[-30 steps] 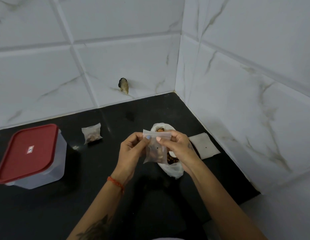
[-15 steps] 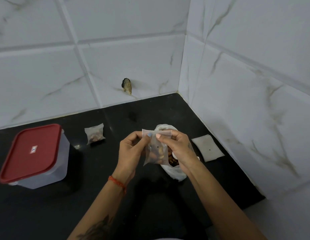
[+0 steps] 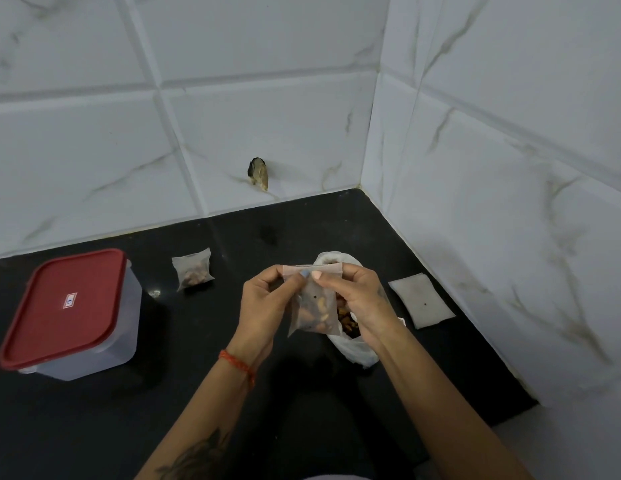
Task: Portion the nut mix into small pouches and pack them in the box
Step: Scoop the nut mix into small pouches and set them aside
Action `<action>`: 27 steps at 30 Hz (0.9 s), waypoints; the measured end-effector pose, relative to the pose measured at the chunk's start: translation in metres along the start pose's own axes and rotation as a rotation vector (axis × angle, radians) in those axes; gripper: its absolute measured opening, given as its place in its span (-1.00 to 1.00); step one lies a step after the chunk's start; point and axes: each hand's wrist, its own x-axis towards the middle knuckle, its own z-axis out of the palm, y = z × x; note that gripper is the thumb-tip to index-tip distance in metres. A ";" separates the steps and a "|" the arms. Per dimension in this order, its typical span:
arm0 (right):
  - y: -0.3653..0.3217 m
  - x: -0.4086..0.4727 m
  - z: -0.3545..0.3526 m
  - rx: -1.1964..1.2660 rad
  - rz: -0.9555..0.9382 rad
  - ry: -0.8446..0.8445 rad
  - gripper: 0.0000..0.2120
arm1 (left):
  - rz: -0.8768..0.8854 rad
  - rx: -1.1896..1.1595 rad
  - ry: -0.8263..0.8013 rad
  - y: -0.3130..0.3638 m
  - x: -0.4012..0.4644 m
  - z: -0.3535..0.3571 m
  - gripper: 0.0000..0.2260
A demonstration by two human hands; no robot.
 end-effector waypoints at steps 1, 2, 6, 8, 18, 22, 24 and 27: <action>0.000 0.001 -0.001 0.006 0.002 0.005 -0.81 | -0.003 -0.002 0.010 0.000 0.000 -0.001 -0.93; -0.001 0.001 -0.001 0.008 0.003 0.012 -0.80 | -0.008 0.001 0.018 0.001 0.000 -0.002 -0.92; -0.002 0.004 0.003 -0.026 -0.014 0.023 -0.75 | -0.040 -0.021 0.023 0.001 0.001 -0.006 -0.89; -0.002 0.007 0.003 -0.031 -0.007 0.029 -0.73 | -0.056 -0.041 0.009 0.003 0.002 -0.009 -0.88; 0.007 0.018 0.016 -0.135 0.023 0.057 -0.83 | -0.067 -0.066 0.051 0.005 0.002 -0.026 -0.83; 0.006 0.017 0.023 -0.144 0.013 -0.039 -0.87 | -0.081 -0.075 0.083 0.004 0.002 -0.036 -0.83; 0.007 0.016 0.026 -0.140 0.003 -0.057 -0.90 | -0.087 -0.070 0.084 0.002 0.001 -0.041 -0.84; 0.011 0.015 0.034 -0.138 -0.030 -0.054 -0.86 | -0.089 -0.081 0.089 0.000 -0.002 -0.047 -0.84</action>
